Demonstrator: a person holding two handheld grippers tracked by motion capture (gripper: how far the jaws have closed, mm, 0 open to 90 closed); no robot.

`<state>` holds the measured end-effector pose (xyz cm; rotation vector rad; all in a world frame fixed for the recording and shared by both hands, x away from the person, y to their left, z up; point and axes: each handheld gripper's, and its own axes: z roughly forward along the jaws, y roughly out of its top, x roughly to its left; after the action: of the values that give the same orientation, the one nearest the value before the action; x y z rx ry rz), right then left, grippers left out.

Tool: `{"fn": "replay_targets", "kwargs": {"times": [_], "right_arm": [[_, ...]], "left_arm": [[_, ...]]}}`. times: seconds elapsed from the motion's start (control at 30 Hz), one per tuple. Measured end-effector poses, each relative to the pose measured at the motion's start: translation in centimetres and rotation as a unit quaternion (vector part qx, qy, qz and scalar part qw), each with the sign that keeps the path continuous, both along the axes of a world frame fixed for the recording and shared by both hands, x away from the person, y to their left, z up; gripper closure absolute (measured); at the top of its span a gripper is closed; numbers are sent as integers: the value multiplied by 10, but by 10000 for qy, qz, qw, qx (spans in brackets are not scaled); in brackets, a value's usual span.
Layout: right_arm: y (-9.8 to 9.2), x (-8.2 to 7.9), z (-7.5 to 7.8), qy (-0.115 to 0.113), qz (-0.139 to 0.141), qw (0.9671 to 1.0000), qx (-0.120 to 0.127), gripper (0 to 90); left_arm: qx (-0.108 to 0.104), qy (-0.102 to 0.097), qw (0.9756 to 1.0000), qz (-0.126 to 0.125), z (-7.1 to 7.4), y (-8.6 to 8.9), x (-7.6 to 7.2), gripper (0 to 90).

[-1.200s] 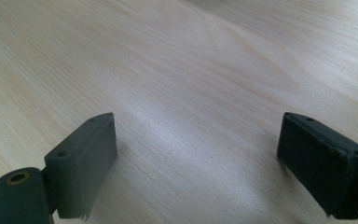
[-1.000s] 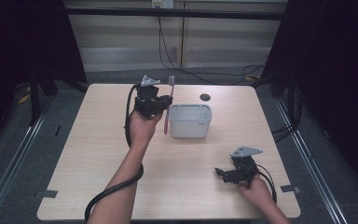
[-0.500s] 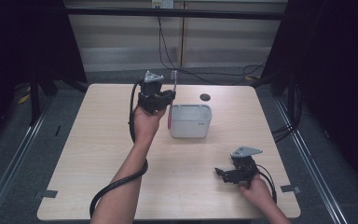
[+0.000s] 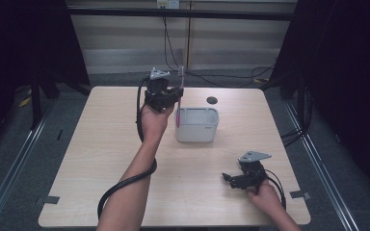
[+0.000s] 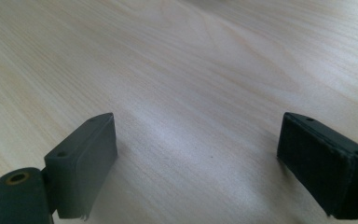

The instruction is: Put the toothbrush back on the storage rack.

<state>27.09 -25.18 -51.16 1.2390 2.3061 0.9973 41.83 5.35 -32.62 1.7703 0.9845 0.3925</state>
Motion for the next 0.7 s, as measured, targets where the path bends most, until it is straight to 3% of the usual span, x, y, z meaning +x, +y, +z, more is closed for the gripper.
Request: {"fn": "replay_targets", "kwargs": {"times": [0.7], "right_arm": [[0,0,0,1,9,10000,3,111]], "left_arm": [[-2,-230,9997,128,10,-7,9,800]]}}
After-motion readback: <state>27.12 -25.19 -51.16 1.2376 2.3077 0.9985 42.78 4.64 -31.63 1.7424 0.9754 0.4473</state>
